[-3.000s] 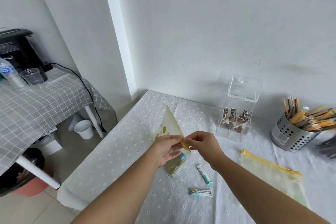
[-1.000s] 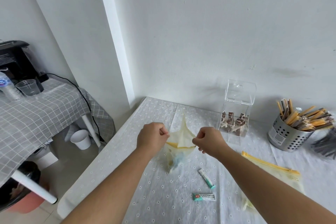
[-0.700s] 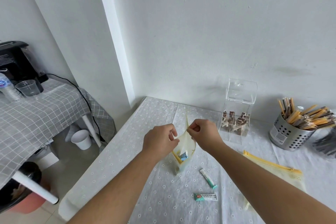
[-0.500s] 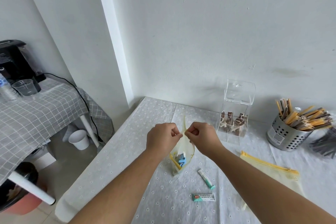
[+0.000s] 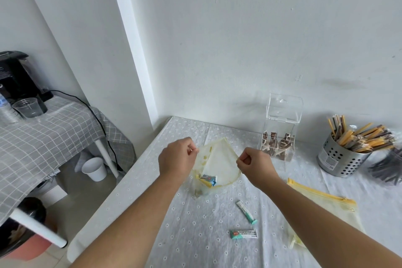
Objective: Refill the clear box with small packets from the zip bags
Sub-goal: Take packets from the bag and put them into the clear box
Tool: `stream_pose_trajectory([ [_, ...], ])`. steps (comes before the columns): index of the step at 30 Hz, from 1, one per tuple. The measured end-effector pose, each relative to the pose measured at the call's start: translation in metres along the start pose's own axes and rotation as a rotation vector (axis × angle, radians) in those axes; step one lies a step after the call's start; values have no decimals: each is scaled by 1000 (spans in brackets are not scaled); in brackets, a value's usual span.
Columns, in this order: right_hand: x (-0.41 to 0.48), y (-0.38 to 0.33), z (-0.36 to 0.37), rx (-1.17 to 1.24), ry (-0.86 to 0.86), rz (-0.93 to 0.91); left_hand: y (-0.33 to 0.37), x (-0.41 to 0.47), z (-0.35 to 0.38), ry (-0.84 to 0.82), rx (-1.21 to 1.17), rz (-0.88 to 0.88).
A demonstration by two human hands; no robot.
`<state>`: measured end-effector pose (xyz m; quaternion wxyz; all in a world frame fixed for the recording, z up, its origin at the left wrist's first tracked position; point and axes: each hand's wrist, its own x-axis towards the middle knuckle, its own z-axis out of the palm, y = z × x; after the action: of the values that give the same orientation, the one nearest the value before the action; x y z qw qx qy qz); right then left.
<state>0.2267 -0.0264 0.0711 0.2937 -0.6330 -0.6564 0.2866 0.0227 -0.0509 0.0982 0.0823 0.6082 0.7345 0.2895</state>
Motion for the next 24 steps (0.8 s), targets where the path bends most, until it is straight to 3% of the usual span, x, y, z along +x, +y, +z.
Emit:
stream_pose_trajectory([
  [3, -4, 3, 8, -12, -32, -21, -1, -20, 9, -251, 101, 16],
  [6, -3, 11, 9, -31, -22, -18, -5, -37, 18, -429, 11, -25],
  [10, -6, 18, 3, -86, 42, -26, -10, -41, 22, -316, -111, -36],
  [13, -22, 14, 7, -246, 37, -328, -10, -40, 24, -225, -133, -13],
  [16, -31, 6, 21, -311, -125, -544, -5, -37, 24, -188, -85, 51],
  [20, -17, 0, 45, -523, -463, -376, -1, -35, 23, -183, -3, 145],
  [24, -5, -1, 68, -664, -627, -258, 5, -33, 23, -192, 22, 209],
])
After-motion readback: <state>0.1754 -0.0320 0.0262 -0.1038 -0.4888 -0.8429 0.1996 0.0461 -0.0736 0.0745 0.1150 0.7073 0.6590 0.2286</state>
